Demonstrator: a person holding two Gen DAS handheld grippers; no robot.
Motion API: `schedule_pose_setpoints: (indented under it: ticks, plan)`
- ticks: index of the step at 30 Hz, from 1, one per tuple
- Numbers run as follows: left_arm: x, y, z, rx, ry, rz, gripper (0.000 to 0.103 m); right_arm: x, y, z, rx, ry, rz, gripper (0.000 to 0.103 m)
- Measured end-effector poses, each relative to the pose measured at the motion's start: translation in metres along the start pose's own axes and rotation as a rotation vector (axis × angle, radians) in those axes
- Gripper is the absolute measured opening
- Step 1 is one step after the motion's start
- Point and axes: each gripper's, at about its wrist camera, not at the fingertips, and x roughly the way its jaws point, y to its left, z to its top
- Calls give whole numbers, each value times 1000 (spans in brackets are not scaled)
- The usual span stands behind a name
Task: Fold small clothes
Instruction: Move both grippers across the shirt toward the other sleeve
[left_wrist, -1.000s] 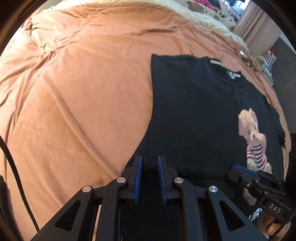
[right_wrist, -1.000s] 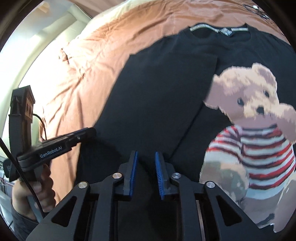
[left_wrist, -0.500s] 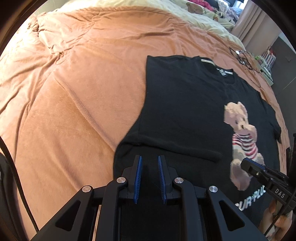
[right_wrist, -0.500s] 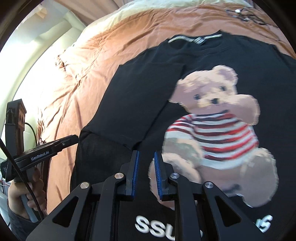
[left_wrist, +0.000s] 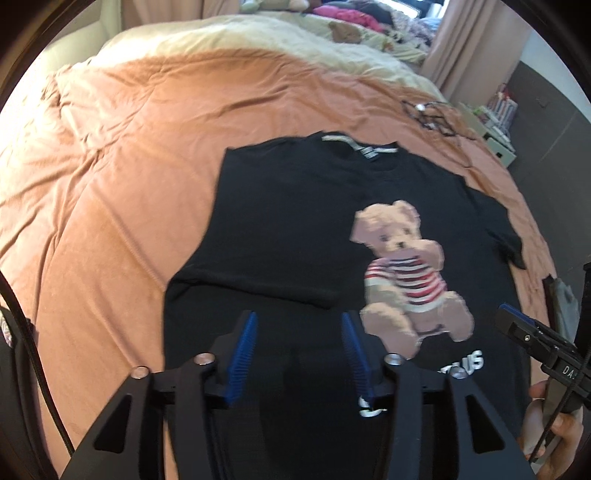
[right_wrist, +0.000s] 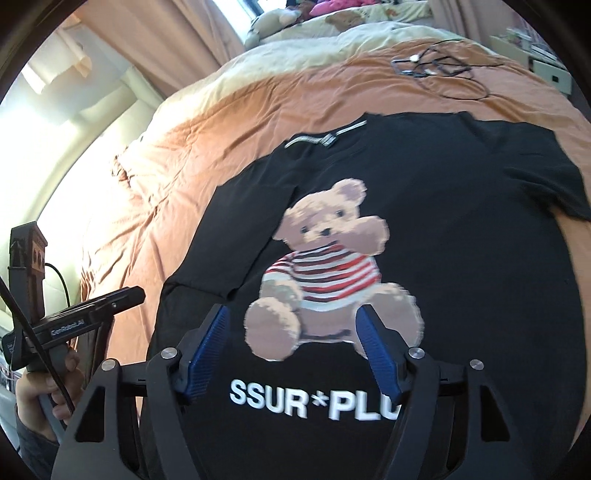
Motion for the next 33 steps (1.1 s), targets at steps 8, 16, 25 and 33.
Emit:
schedule_pose_setpoints:
  ticks: [8,16,25,33]
  plan:
    - [-13,-52,7,47,-58,-44,89,-47,-43,-3,66,-62,-32,82]
    - [1,-99,15,76,-66,-84,90,-72,-99,-3,167,-117,-32,84]
    - [26,-147,25,129,-76,-122,89,-77,-154,-6,279,-199,-32,84]
    - [59,-194,35,187,-68,-150,85,-57,-210,-12,401,-272,-32,84]
